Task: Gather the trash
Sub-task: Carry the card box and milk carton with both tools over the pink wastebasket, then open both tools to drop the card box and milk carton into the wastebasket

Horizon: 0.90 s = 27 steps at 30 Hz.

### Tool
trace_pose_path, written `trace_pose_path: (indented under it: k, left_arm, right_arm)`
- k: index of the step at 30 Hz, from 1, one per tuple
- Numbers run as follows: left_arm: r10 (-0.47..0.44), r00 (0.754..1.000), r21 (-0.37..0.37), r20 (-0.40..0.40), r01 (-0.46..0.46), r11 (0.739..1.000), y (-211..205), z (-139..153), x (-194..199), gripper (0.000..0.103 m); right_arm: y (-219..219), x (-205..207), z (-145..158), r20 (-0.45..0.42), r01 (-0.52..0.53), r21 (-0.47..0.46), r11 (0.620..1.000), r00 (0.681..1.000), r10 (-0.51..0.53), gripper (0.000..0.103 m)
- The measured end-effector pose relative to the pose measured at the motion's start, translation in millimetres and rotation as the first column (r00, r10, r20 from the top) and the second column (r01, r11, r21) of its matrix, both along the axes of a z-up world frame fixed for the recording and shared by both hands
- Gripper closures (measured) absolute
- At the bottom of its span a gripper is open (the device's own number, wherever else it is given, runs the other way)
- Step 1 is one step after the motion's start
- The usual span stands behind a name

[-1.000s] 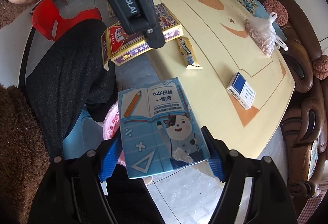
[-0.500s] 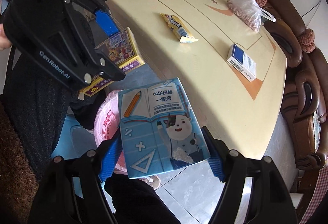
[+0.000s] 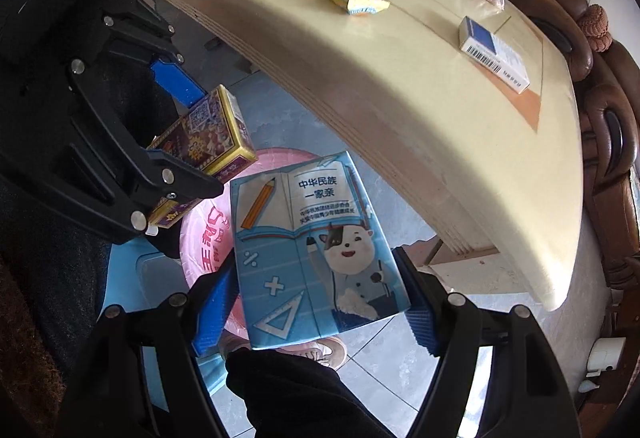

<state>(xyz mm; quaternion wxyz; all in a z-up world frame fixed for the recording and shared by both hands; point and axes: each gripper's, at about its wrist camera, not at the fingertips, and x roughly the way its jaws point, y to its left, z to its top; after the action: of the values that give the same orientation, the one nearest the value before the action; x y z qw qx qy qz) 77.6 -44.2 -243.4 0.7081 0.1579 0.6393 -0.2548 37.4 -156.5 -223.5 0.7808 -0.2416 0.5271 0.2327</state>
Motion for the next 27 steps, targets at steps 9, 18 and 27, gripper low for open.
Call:
trace_pose_path:
  k: [9, 18, 27]
  left_arm:
    - [0.025, 0.999, -0.009, -0.048, -0.025, 1.000, 3.5, -35.0, -1.8, 0.040]
    - [0.075, 0.988, -0.017, -0.138, -0.078, 0.997, 0.9, -72.0, 7.2, 0.040]
    - [0.084, 0.970, -0.066, -0.228, -0.101, 0.993, -5.7, -98.5, 23.1, 0.040]
  right_arm:
    - [-2.2, 10.2, -44.6, -0.072, 0.089, 0.040, 0.995, 0.994, -0.086, 0.031]
    - [-20.5, 39.6, -88.5, -0.136, 0.262, 0.084, 0.961, 0.959, -0.250, 0.031]
    - [-30.8, 53.9, -113.3, -0.176, 0.315, 0.070, 0.947, 0.938, -0.299, 0.031]
